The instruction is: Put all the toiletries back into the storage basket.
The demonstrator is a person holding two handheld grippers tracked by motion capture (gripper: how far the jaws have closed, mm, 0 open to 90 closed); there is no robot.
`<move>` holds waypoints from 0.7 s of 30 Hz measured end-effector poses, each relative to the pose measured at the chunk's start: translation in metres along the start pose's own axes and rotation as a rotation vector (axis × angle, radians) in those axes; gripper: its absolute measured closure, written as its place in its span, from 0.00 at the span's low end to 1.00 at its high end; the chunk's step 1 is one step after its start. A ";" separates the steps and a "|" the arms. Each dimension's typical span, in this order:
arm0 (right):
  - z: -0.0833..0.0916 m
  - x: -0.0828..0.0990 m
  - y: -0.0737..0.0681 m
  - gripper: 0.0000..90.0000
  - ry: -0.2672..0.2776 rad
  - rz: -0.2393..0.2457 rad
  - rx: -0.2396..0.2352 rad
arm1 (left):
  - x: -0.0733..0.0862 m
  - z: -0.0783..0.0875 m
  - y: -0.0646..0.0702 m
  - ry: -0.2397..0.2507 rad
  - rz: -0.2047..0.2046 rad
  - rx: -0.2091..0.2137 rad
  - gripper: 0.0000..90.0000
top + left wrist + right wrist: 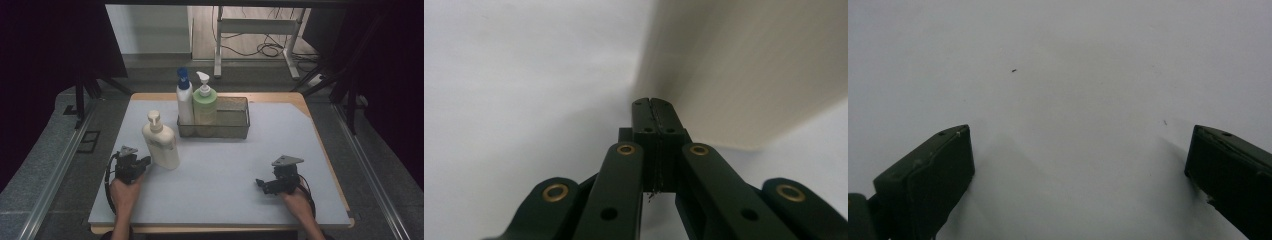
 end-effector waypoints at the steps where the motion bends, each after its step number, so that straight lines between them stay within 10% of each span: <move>1: 0.000 0.000 0.000 0.00 0.000 0.000 0.000 | -0.001 -0.002 -0.003 -0.002 0.002 -0.002 0.99; 21: 0.000 0.000 0.000 0.00 0.001 0.000 0.000 | -0.019 -0.033 -0.016 0.007 0.105 0.107 0.99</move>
Point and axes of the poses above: each handheld gripper's, and its own axes: z roughly backward along the jaws, x roughly out of its underside, y roughly to its right, the point moved 9 cm from there along -z, roughly forward along the jaws
